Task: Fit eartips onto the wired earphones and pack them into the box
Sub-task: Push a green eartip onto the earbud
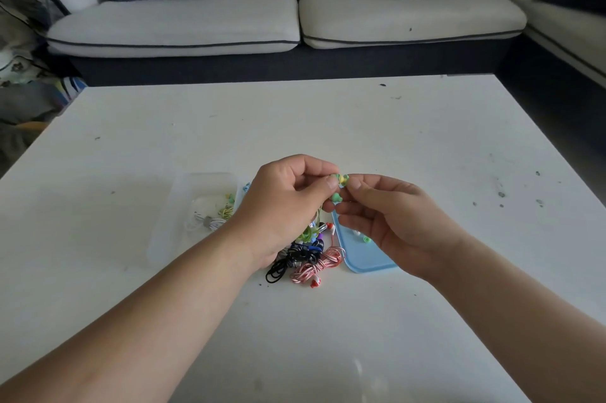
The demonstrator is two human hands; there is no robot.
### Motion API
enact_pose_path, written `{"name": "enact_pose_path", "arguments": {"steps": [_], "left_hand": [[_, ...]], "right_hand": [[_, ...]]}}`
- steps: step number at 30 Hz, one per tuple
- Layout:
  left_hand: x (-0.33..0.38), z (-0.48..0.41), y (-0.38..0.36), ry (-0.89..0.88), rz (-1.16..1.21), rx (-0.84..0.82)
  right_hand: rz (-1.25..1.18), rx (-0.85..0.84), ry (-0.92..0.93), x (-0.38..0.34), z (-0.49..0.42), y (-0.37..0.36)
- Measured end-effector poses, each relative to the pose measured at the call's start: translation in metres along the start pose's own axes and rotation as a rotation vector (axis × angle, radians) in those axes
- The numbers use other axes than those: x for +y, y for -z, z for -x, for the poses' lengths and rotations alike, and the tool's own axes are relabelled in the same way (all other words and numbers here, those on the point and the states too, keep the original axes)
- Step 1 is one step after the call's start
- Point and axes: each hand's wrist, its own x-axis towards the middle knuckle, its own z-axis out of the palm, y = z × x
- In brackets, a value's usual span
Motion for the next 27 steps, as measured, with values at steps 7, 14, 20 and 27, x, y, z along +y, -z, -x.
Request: {"name": "enact_pose_path", "arguments": {"steps": [7,14,20,27], "left_hand": [[-0.001,0.0,-0.001,-0.037,-0.019,0.037],[-0.003,-0.001,-0.004,-0.063,-0.033,0.077],[-0.004,-0.002,-0.003,-0.071,-0.024,0.087],[0.002,-0.003,0.001,0.017,0.049,0.019]], "right_hand": [[0.054,0.052,0.121,0.001,0.003,-0.007],[0.118,0.131,0.225,0.007,0.006,-0.016],[0.176,0.156,0.28,0.01,0.01,-0.021],[0.11,0.102,0.18,0.0,0.009,-0.017]]}}
